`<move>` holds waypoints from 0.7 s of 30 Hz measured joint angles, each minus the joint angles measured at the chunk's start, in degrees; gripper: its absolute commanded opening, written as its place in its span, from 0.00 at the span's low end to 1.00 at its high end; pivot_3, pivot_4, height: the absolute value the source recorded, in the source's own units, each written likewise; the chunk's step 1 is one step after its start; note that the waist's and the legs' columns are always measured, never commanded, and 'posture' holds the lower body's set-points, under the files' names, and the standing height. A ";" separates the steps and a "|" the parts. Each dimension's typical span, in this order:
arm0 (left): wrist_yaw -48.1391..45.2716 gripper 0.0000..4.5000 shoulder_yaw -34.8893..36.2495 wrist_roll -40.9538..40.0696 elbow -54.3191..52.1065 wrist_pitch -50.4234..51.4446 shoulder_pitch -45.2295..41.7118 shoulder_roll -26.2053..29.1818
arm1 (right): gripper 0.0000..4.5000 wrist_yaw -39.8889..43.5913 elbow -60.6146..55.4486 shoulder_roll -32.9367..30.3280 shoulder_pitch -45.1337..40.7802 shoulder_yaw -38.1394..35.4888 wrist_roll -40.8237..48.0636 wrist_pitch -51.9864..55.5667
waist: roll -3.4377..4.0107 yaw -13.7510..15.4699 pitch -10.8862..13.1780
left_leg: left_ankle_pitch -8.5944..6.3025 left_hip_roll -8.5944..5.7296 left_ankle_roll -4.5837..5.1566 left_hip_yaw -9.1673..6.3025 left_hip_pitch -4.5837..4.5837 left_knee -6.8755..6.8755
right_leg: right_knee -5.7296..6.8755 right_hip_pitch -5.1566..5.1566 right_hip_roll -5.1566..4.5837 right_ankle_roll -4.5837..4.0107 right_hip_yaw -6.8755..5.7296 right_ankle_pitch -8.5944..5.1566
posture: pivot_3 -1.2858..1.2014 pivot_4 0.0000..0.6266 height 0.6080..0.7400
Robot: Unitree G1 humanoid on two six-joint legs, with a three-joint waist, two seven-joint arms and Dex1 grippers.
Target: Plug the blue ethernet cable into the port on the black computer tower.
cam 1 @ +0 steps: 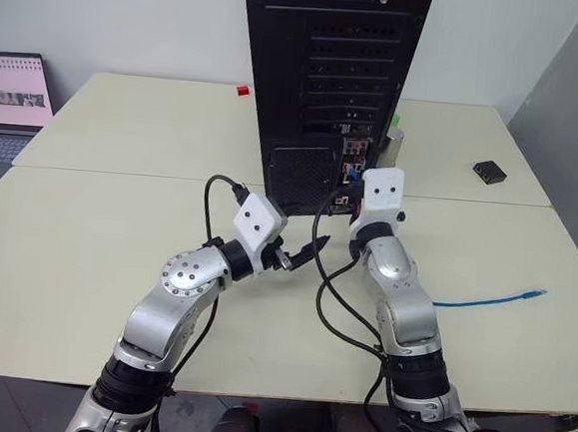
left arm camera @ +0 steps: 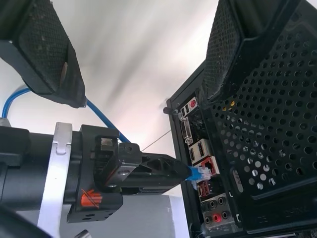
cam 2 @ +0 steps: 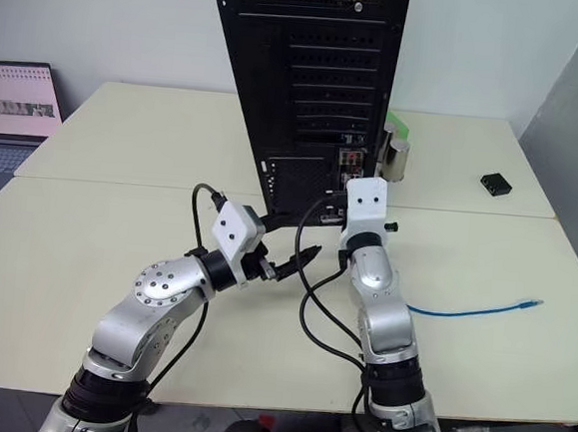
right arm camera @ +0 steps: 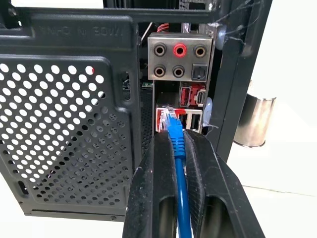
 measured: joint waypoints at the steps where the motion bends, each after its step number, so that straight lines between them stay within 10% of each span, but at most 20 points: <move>1: -0.01 0.85 0.00 0.02 0.00 0.00 -0.02 0.00 | 0.00 0.02 0.01 0.00 0.00 0.01 0.00 0.02 | 0.00 0.00 0.00 | 0.00 0.00 0.00 0.00 0.00 0.00 | 0.00 0.00 0.00 0.00 0.00 0.00 | 0.52 0.24 1.00; 21: -0.09 0.85 0.00 0.19 1.02 -0.22 -0.16 -0.12 | 0.00 -0.06 1.80 1.19 -0.29 -1.86 0.58 0.56 | 0.01 -0.01 0.00 | 0.00 0.00 0.00 0.00 0.00 -0.01 | -0.01 -0.01 0.00 0.00 0.00 0.00 | 0.52 0.24 1.00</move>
